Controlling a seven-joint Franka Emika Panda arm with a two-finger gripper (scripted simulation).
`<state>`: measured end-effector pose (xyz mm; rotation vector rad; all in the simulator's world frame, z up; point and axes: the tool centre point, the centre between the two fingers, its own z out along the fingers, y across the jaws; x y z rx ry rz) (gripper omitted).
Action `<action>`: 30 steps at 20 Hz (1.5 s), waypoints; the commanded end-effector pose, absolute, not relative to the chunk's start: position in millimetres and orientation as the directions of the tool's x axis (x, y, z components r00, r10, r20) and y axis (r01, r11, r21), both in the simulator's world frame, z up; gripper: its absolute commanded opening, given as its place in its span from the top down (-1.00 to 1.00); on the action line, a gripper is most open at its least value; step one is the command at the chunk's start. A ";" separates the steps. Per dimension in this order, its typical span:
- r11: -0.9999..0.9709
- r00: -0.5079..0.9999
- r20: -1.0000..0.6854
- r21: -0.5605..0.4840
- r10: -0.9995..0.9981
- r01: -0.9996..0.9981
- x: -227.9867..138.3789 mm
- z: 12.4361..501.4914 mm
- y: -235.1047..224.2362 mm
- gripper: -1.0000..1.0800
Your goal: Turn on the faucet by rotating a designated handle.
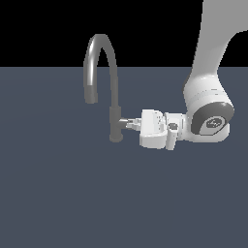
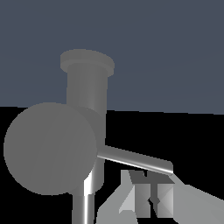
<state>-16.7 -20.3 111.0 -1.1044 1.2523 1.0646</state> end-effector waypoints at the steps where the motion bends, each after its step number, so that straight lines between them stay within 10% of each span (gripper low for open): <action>1: 0.162 0.011 -1.000 -0.010 0.000 -0.987 -24.0 87.8 -19.1 1.00; 30: 0.160 0.010 -1.000 -0.009 0.003 -0.987 9.8 35.5 -25.2 1.00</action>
